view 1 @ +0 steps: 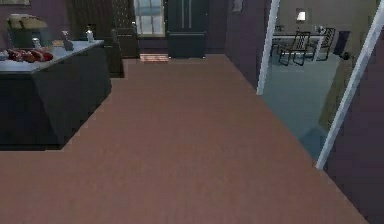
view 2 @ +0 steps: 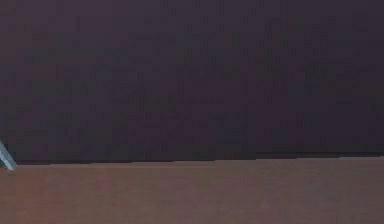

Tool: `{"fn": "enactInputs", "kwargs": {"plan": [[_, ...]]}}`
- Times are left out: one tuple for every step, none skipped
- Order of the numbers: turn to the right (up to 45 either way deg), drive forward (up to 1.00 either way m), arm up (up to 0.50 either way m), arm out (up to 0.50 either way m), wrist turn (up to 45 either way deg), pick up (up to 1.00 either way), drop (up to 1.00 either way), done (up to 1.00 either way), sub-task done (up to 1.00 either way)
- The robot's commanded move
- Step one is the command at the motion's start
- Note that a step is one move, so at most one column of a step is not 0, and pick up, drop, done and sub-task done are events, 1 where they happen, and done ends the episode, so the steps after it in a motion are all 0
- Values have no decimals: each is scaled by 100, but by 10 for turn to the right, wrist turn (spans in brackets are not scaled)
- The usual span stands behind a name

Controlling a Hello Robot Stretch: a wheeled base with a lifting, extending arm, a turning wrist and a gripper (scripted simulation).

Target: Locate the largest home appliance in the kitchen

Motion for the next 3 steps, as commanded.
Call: {"fn": "enactInputs", "kwargs": {"plan": [[-30,0,0,0,0,0,0,0,0],[0,100,0,0,0,0,0,0,0],[0,100,0,0,0,0,0,0,0]]}}
